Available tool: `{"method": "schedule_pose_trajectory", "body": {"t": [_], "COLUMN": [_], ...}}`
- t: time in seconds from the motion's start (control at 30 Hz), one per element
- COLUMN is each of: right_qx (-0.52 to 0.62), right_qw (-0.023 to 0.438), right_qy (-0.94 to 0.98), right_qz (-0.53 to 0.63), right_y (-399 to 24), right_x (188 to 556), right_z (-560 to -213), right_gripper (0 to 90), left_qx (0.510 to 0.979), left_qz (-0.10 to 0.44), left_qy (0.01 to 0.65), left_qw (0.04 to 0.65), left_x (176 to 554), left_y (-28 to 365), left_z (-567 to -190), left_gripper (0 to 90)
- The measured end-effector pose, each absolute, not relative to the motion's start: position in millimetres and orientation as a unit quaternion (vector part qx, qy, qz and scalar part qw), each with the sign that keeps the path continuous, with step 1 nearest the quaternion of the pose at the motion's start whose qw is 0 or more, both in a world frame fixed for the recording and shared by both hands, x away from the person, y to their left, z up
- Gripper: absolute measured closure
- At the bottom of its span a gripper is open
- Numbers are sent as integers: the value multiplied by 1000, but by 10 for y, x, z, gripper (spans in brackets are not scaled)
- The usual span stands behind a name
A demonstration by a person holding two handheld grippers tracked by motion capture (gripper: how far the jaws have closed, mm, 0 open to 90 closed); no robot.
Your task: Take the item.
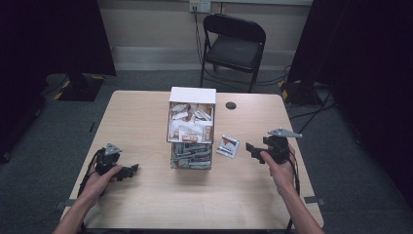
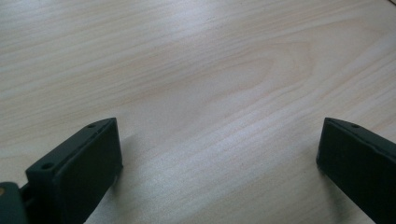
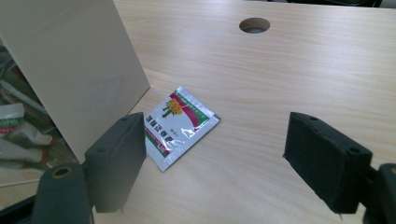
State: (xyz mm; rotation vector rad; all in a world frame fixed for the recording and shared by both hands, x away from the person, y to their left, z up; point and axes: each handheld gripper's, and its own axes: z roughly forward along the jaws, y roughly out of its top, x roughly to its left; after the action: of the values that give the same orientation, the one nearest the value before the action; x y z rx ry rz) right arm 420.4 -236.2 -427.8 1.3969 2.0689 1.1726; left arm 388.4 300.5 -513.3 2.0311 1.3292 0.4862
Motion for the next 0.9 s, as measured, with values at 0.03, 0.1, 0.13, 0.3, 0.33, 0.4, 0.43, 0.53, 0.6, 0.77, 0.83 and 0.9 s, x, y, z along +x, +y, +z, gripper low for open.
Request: {"method": "schedule_pose_trajectory", "body": {"t": [0.03, 0.1, 0.13, 0.3, 0.33, 0.4, 0.43, 0.53, 0.6, 0.77, 0.83, 0.9], "right_qx": [497, 497, 498, 501, 500, 504, 507, 514, 517, 524, 528, 534], "right_qw": [196, 200, 202, 211, 216, 213, 211, 213, 214, 214, 218, 221], "right_qy": [738, 738, 740, 735, 736, 736, 734, 729, 729, 729, 729, 726], "right_qz": [413, 409, 405, 405, 402, 399, 400, 400, 394, 385, 378, 374], "right_y": [-2383, -2404, -2416, -2489, -2507, -2544, -2577, -2670, -2739, -2895, -2958, -3024], "right_x": [4161, 4111, 4083, 3939, 3913, 3869, 3838, 3763, 3706, 3593, 3545, 3503], "right_z": [-4264, -4260, -4258, -4239, -4239, -4239, -4241, -4253, -4278, -4325, -4346, -4373], "right_gripper": [195, 190, 187, 172, 171, 169, 166, 148, 148, 146, 146, 146], "left_qx": [775, 776, 776, 773, 773, 775, 774, 776, 776, 776, 776, 776], "left_qz": [186, 185, 186, 186, 186, 185, 185, 185, 185, 185, 185, 185], "left_qy": [508, 507, 507, 509, 509, 507, 509, 507, 507, 507, 507, 507], "left_qw": [326, 327, 327, 328, 329, 327, 329, 327, 327, 327, 327, 327], "left_x": [3883, 3884, 3884, 3883, 3884, 3884, 3884, 3884, 3884, 3883, 3884, 3884], "left_y": [3004, 3005, 3005, 3001, 3001, 3005, 3001, 3005, 3005, 3005, 3005, 3005], "left_z": [-5132, -5132, -5133, -5134, -5135, -5133, -5135, -5133, -5133, -5132, -5132, -5133], "left_gripper": [0, 0, 0, 0, 0, 0, 0, 0, 0, 0, 0, 0]}}
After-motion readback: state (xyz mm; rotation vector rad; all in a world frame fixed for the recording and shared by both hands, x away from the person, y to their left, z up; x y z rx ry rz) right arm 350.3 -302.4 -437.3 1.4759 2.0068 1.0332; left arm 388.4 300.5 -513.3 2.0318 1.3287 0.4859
